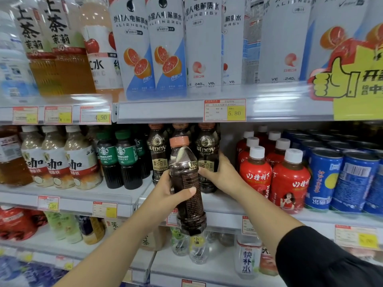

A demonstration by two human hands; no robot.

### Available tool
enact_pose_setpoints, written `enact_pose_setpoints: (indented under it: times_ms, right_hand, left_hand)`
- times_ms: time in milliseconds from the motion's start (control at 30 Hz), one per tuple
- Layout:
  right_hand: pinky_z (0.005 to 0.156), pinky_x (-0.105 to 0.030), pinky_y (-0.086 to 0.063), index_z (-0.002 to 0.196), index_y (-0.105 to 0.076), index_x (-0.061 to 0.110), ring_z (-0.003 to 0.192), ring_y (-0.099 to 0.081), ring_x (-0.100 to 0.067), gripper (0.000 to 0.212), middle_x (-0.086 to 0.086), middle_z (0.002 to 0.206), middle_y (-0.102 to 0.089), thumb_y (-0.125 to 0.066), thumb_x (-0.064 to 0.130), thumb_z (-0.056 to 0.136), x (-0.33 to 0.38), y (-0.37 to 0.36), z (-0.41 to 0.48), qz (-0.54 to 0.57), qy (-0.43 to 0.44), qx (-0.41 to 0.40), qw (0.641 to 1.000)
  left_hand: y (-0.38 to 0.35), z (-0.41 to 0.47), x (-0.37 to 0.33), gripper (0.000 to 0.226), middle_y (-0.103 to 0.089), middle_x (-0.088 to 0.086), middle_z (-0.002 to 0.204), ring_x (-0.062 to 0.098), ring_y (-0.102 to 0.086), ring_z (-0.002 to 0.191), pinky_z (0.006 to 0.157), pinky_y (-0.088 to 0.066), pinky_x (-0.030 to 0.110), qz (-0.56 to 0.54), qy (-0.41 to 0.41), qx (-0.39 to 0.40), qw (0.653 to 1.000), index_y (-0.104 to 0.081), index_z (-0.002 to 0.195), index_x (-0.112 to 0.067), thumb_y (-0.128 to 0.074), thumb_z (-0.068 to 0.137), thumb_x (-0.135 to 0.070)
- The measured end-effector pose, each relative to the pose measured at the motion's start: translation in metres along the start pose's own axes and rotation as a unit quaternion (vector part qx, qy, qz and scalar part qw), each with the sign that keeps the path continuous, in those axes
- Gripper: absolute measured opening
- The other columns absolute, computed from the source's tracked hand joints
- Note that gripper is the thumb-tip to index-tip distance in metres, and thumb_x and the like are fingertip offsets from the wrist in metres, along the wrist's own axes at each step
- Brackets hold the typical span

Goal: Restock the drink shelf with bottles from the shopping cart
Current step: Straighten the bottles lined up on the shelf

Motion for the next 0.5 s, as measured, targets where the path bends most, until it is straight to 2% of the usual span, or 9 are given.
enact_pose_setpoints:
  times_ms: [200, 367, 433, 500]
  right_hand:
    - [0.1, -0.045, -0.045, 0.133, -0.037, 0.028, 0.12, -0.052, -0.019, 0.11, -0.003, 0.129, -0.054, -0.067, 0.082, 0.043, -0.01, -0.011, 0.007, 0.034, -0.016, 0.008, 0.999]
    - [0.101, -0.045, -0.045, 0.135, -0.034, 0.028, 0.121, -0.051, -0.018, 0.112, -0.002, 0.131, -0.052, -0.071, 0.078, 0.042, -0.005, -0.009, -0.002, 0.063, -0.029, -0.013, 0.998]
    - [0.103, -0.043, -0.042, 0.137, -0.033, 0.026, 0.123, -0.048, -0.017, 0.1, -0.001, 0.132, -0.05, -0.076, 0.064, 0.054, 0.008, -0.003, -0.016, 0.043, -0.018, -0.031, 0.998]
    - [0.104, -0.036, -0.039, 0.139, -0.03, 0.022, 0.124, -0.047, -0.018, 0.08, -0.002, 0.133, -0.049, -0.074, 0.036, 0.073, 0.019, 0.0, -0.029, 0.022, -0.003, -0.039, 0.999]
  left_hand:
    - [0.001, -0.003, -0.002, 0.046, -0.058, -0.007, 0.122, 0.012, -0.055, 0.114, 0.097, -0.047, 0.037, 0.004, 0.001, -0.005, 1.0, -0.044, 0.117, -0.037, -0.068, 0.082, -0.019]
    - [0.004, -0.006, -0.002, 0.046, -0.056, -0.008, 0.123, 0.01, -0.054, 0.116, 0.098, -0.046, 0.037, 0.004, 0.003, -0.006, 1.0, -0.044, 0.117, -0.037, -0.068, 0.082, -0.02]
    - [0.005, -0.008, -0.001, 0.045, -0.057, -0.009, 0.122, 0.009, -0.054, 0.115, 0.098, -0.046, 0.036, 0.005, 0.001, -0.005, 1.0, -0.044, 0.117, -0.037, -0.068, 0.082, -0.019]
    - [0.007, -0.009, 0.001, 0.046, -0.057, -0.01, 0.122, 0.007, -0.055, 0.114, 0.098, -0.046, 0.034, 0.006, 0.0, -0.002, 1.0, -0.044, 0.118, -0.037, -0.068, 0.082, -0.021]
Point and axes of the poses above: each hand's wrist, its own z-axis towards the middle knuckle, its own y-axis out of the back of the hand, x = y × z, the point moved 4 cm from there along z, towards the middle knuckle
